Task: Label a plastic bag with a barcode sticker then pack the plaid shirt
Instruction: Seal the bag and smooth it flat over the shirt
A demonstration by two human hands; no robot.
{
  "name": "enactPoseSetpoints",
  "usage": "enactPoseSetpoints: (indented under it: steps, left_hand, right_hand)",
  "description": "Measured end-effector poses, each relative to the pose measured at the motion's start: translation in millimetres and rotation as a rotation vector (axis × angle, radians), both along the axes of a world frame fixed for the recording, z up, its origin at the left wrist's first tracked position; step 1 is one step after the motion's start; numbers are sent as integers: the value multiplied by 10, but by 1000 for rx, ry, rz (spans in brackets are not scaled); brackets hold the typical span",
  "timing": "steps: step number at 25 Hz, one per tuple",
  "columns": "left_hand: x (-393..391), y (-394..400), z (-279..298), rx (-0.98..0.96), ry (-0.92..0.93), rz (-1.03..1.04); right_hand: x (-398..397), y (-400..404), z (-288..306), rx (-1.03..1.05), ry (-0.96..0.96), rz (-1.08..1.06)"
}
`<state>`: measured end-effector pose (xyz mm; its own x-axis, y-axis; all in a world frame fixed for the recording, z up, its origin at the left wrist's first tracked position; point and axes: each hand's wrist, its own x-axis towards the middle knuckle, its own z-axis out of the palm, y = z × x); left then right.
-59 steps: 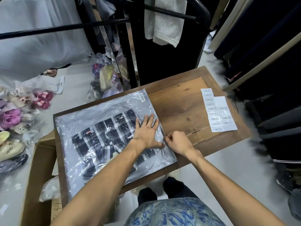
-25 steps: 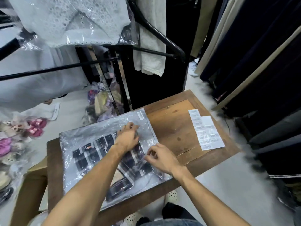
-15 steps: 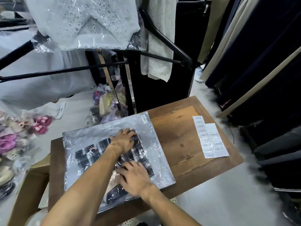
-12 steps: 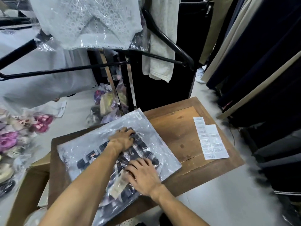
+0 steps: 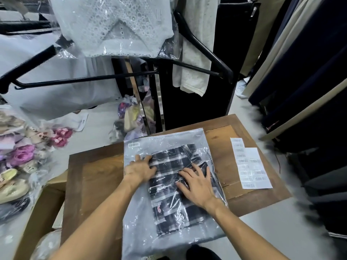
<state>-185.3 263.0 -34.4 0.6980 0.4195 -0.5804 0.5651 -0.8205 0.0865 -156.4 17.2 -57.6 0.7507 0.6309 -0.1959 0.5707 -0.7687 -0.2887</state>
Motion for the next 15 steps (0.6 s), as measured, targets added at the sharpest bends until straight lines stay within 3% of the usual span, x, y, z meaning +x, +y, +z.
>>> enactPoseSetpoints:
  steps: [4,7,12,15]
  left_hand:
    - [-151,8,47,-134,-138,76]
    - [-324,-163,164,-63,-220,79]
    - [-608,-548,134,-125,-48,-1]
    - [-486,-562,76,-124,-95,67]
  right_hand:
    - [232,-57,57,-29,75,137]
    - [330,-135,25,11,50,122]
    - [371,-361,-110,14,-26,38]
    - [470,-309,-96,5,-11,62]
